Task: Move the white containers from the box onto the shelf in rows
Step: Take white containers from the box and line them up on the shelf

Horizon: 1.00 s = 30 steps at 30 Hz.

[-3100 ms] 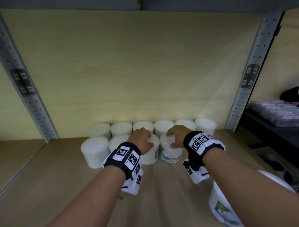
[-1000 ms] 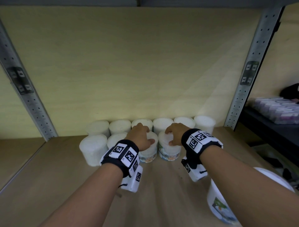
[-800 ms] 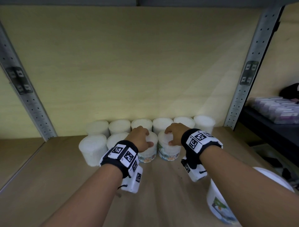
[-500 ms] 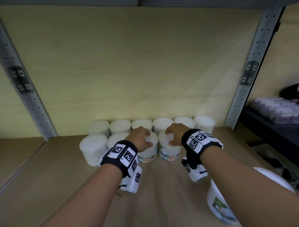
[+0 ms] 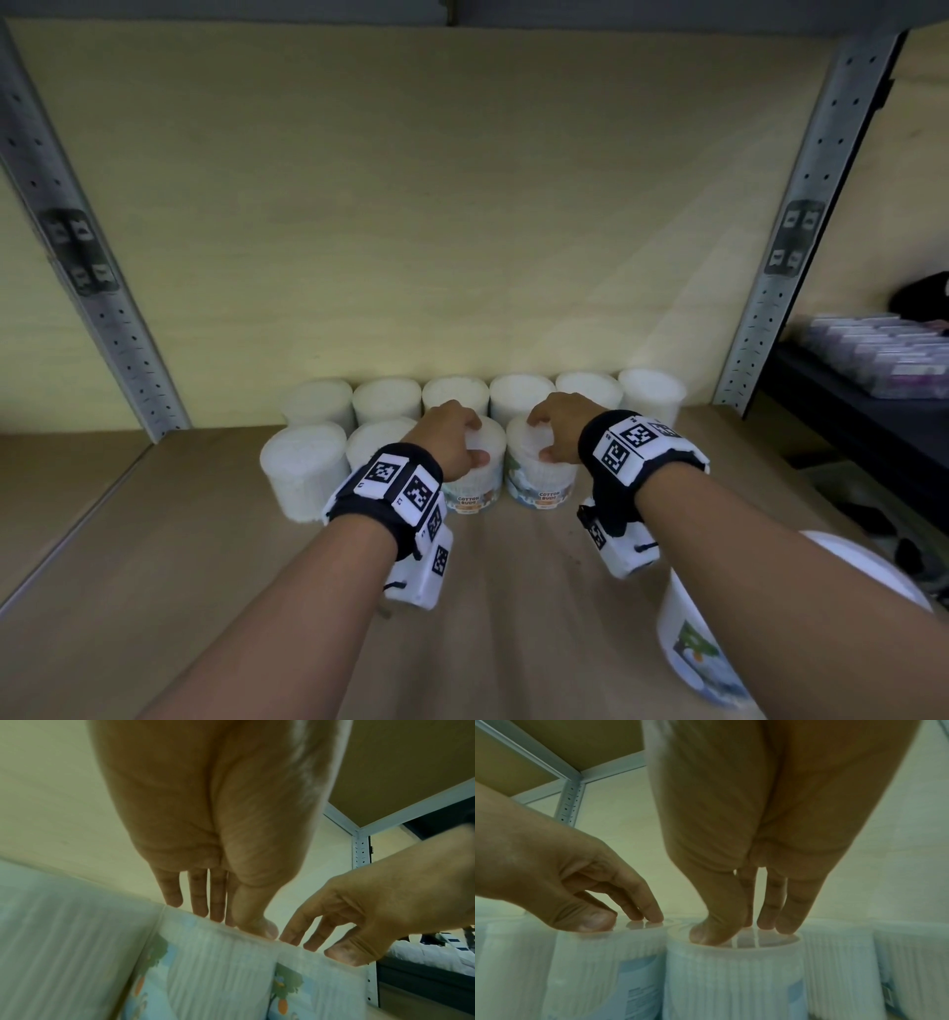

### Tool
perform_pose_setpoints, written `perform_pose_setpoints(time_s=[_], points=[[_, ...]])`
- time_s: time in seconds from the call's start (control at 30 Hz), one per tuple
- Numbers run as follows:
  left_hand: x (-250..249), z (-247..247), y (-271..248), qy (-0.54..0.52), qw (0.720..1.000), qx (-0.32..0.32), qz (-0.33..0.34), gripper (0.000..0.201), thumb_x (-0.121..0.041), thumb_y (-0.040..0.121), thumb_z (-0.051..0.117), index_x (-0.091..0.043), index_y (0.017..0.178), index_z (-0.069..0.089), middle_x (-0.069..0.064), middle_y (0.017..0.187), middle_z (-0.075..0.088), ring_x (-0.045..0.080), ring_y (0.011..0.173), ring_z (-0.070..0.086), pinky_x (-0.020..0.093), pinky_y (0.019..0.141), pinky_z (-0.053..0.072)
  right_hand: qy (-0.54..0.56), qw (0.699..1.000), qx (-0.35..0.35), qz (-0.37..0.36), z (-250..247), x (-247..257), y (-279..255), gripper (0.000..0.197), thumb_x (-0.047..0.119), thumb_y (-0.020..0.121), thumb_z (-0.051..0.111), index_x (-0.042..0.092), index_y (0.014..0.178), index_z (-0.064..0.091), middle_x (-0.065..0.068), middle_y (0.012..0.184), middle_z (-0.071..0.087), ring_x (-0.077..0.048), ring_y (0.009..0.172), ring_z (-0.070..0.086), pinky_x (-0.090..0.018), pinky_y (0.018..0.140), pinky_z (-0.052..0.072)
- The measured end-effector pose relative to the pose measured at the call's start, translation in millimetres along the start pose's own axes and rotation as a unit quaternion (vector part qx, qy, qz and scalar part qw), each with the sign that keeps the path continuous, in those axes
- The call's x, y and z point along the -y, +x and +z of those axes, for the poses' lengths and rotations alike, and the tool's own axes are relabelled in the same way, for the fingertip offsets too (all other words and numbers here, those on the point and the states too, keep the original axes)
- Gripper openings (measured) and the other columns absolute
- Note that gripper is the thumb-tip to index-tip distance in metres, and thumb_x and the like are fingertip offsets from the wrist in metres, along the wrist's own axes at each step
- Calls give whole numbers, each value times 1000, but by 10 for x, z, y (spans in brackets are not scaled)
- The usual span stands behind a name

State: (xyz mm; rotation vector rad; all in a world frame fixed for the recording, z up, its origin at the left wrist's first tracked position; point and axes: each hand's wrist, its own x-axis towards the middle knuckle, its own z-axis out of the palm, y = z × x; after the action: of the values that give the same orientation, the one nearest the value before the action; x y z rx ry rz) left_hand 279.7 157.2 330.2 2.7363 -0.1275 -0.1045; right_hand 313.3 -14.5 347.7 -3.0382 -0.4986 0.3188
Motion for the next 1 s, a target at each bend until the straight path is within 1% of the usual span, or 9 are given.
perform_pose_setpoints(time_s=[0.1, 0.33, 0.47, 0.6, 0.67, 0.8, 0.9, 1.0], points=[[-21, -13, -33, 5, 1000, 2, -2, 55, -30, 89, 64, -14, 138, 45, 5, 143, 42, 22, 133, 40, 32, 110, 34, -5, 1000, 4, 0, -4, 15, -43, 59, 24, 90, 62, 13, 144, 40, -7, 148, 40, -24, 135, 42, -32, 110, 36], [-66, -28, -223, 5, 1000, 14, 1, 56, -30, 89, 64, -12, 138, 43, 5, 143, 42, 22, 132, 41, 30, 108, 35, -7, 1000, 23, 4, 38, 74, -261, 64, 26, 90, 62, 12, 147, 36, -9, 150, 38, -25, 137, 39, -32, 114, 33], [-98, -16, -425, 6, 1000, 18, 5, 56, -30, 89, 64, -12, 138, 44, 5, 143, 42, 22, 132, 42, 30, 109, 35, -10, 1000, 29, 3, 44, 126, -466, 65, 27, 90, 63, 11, 147, 36, -9, 150, 38, -25, 137, 39, -31, 114, 33], [-130, 25, -666, 8, 1000, 12, 13, 55, -30, 89, 63, -13, 138, 45, 5, 142, 42, 21, 131, 42, 27, 107, 33, -18, 999, 43, 0, 35, 194, -707, 64, 27, 90, 63, 10, 146, 36, -10, 149, 39, -26, 136, 41, -32, 113, 34], [-153, 42, -777, 10, 1000, 13, 17, 55, -31, 89, 63, -13, 138, 45, 5, 142, 42, 21, 131, 42, 27, 106, 33, -19, 999, 40, -4, 45, 212, -839, 63, 27, 90, 63, 10, 145, 38, -9, 149, 39, -26, 135, 41, -32, 111, 35], [-191, 76, -1009, 8, 1000, 17, 25, 57, -31, 88, 64, -13, 139, 44, 4, 143, 41, 20, 132, 41, 27, 107, 33, -18, 1000, 22, -9, 95, 215, -1119, 61, 28, 88, 65, 13, 143, 41, -6, 147, 43, -25, 132, 45, -31, 107, 38], [-199, 122, -1162, -5, 1000, 15, 26, 57, -32, 87, 65, -14, 137, 45, 3, 143, 42, 19, 131, 41, 26, 106, 33, -21, 1000, 16, -13, 128, 215, -1303, 62, 29, 88, 64, 15, 143, 41, -5, 148, 42, -25, 133, 45, -32, 108, 37], [-217, 165, -1320, 4, 999, 18, 28, 56, -35, 88, 63, -15, 137, 45, 3, 141, 42, 20, 130, 41, 30, 106, 35, -2, 1000, 28, -8, 179, 213, -1453, 61, 28, 88, 64, 16, 143, 40, -4, 147, 41, -24, 132, 45, -33, 109, 38]])
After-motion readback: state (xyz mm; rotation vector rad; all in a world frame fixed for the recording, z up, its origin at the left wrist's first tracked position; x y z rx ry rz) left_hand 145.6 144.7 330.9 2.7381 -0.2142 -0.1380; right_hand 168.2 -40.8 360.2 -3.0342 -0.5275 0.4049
